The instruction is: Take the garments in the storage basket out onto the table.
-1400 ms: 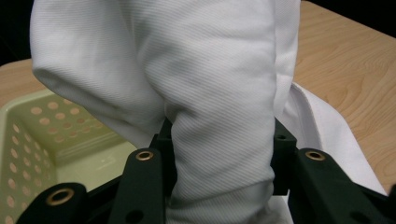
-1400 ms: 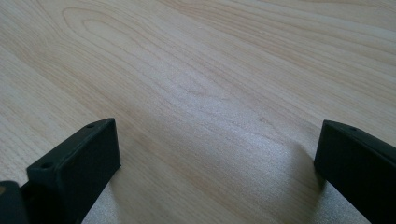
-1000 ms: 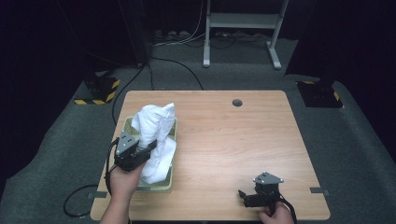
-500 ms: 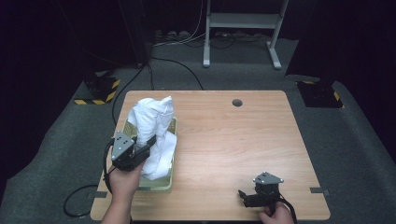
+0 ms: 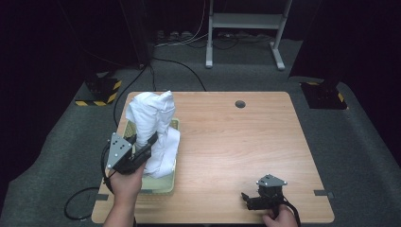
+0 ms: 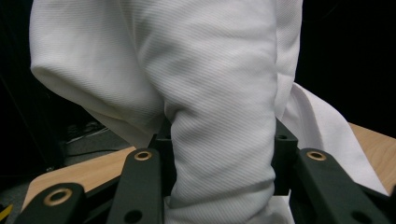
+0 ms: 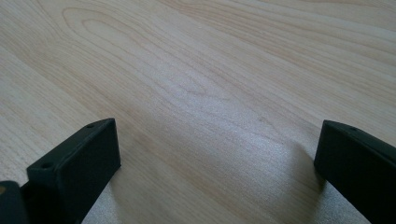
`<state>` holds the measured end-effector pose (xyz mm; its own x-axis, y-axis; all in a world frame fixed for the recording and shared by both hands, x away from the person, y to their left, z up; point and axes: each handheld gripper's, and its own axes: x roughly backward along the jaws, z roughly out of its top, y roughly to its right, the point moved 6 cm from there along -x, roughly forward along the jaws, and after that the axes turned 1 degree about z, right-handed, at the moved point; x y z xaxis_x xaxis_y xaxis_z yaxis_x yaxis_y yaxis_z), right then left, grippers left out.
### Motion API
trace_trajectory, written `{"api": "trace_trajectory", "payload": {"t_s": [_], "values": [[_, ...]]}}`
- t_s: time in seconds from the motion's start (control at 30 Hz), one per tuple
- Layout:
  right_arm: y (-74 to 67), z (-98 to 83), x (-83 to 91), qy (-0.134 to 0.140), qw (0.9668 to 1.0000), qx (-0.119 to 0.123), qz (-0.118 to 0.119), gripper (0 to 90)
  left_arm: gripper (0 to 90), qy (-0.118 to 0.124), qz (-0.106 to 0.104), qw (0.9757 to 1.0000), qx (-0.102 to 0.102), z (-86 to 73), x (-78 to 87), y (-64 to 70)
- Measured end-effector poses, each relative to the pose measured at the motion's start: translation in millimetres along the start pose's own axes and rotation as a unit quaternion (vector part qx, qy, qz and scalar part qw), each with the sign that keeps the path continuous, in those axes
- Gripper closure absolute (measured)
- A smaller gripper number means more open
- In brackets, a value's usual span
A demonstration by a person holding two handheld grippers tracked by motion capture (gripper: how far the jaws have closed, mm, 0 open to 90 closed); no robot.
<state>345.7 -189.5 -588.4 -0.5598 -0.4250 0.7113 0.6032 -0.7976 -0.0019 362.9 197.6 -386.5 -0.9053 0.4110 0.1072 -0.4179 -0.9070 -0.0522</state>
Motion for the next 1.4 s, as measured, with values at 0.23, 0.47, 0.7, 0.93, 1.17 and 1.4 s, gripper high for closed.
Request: {"api": "trace_trajectory", "payload": {"t_s": [0.23, 0.47, 0.7, 0.93, 1.17, 1.4], "values": [[0.0, 0.0, 0.0, 0.0, 1.0, 0.0, 0.0, 0.0, 59.5, 0.002, 0.0, 1.0, -0.001, 3.0, -0.2, 2.3], [0.0, 0.0, 0.0, 0.0, 1.0, 0.0, 0.0, 0.0, 59.3, 0.002, -0.001, 1.0, 0.003, 1.9, -3.5, 6.1], [0.0, 0.0, 0.0, 0.0, 1.0, 0.0, 0.0, 0.0, 59.3, -0.001, -0.001, 1.0, 0.002, 1.9, -7.1, 10.8], [0.0, 0.0, -0.1, 0.0, 1.0, 0.0, 0.0, 0.0, 59.2, -0.001, -0.001, 1.0, 0.004, 5.0, -11.2, 17.0], [0.0, 0.0, 0.0, 0.0, 1.0, 0.0, 0.0, 0.0, 59.2, -0.002, -0.001, 1.0, 0.002, 8.4, -15.9, 24.9], [0.0, 0.0, 0.0, 0.0, 1.0, 0.0, 0.0, 0.0, 59.2, -0.002, -0.001, 1.0, 0.001, 10.3, -23.1, 34.3]]}}
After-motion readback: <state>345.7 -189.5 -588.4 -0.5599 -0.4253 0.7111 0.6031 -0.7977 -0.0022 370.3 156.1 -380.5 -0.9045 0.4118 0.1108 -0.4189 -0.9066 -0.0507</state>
